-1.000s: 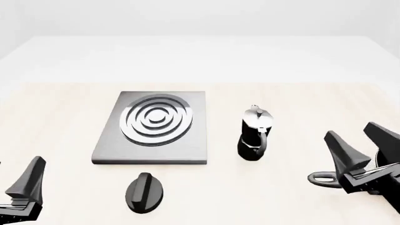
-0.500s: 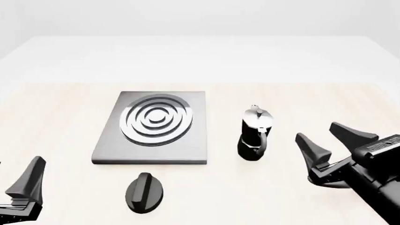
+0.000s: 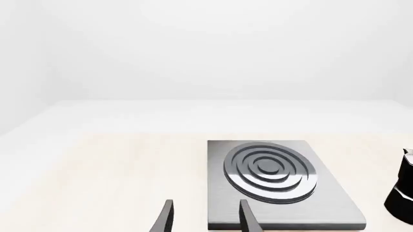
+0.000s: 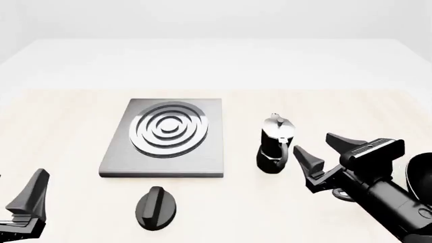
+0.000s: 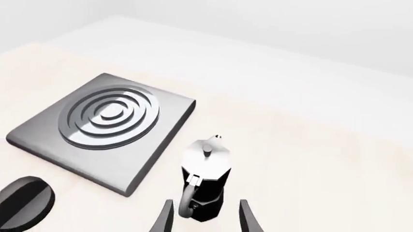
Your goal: Put the moka pot on the stove.
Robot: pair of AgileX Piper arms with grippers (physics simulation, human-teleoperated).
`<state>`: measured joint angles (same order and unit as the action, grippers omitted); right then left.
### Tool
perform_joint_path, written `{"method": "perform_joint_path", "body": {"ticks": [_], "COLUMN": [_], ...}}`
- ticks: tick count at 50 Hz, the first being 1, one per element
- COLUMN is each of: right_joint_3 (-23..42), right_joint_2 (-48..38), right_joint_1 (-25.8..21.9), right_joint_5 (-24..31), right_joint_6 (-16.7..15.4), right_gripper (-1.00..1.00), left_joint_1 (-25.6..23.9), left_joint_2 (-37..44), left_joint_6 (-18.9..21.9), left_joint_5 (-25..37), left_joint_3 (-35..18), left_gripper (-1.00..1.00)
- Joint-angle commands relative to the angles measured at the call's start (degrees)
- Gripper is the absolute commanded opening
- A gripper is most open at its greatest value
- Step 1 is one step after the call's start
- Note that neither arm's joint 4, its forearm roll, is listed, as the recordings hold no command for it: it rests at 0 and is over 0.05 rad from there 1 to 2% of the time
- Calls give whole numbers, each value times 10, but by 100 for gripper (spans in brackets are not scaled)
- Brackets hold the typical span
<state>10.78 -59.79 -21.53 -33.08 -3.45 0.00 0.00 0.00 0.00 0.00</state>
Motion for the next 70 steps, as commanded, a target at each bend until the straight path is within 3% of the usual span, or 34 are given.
{"method": "perform_joint_path", "body": {"ticks": [1,19,44,70], "right_joint_3": [3,12,19,1], "right_joint_2": [-66,-158,-212,-283], "right_joint_1": [-11,-23,-29,-28], "right_joint_5": [-52,-114,-150,-229], "right_joint_6": [4,15,26,48], "right_gripper": [100,100,100,100], "left_joint_1": [0,0,0,0], "left_joint_2": [0,0,0,0], "left_joint_6": [0,0,0,0], "left_joint_5": [0,0,0,0], "left_joint_3": [0,0,0,0], "left_gripper": [100,100,100,100]}}
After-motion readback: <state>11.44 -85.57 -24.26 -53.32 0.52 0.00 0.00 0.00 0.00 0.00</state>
